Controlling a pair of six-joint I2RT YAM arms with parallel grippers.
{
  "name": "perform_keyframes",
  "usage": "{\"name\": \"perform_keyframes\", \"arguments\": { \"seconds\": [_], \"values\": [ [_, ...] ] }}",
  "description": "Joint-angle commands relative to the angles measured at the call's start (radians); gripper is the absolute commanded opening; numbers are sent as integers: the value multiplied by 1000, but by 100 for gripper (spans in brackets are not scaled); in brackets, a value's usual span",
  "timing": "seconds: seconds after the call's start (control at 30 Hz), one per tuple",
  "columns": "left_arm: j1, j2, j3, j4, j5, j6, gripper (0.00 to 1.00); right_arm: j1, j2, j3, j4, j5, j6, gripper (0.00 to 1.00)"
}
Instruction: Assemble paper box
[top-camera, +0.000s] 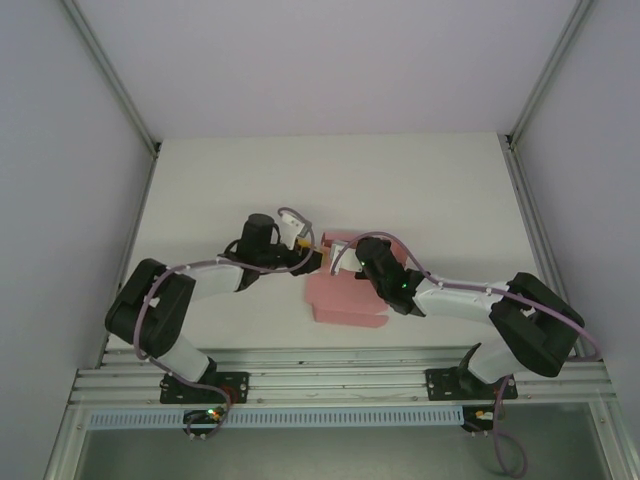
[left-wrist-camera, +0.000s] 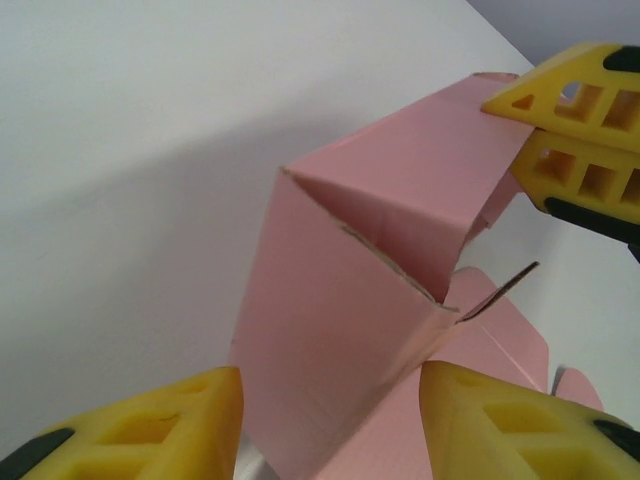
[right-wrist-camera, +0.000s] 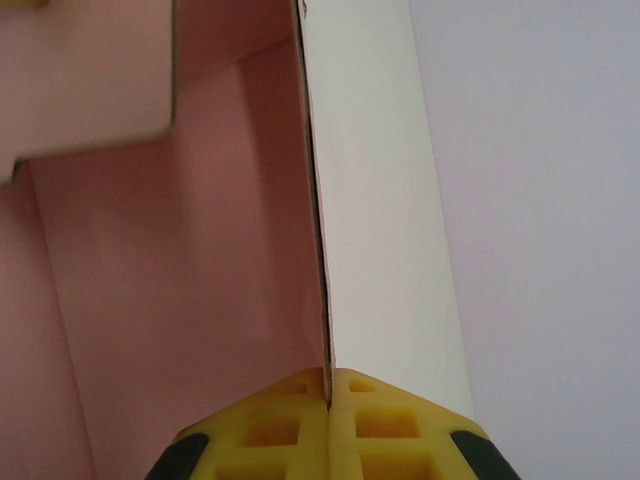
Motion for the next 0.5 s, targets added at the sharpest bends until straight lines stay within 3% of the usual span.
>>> {"name": "perform_keyframes", "arguments": {
  "seconds": [0.0, 0.33, 0.47],
  "values": [
    [-15, 26, 27, 22, -67, 13, 48, 31, -13, -3, 1, 18, 17, 0],
    [-107, 41, 1, 76, -394, 53, 45, 85, 0, 4, -79, 62, 87, 0],
    [-121, 51, -24, 144, -355, 53, 46, 89, 22, -4, -78, 89, 101, 0]
  ]
}}
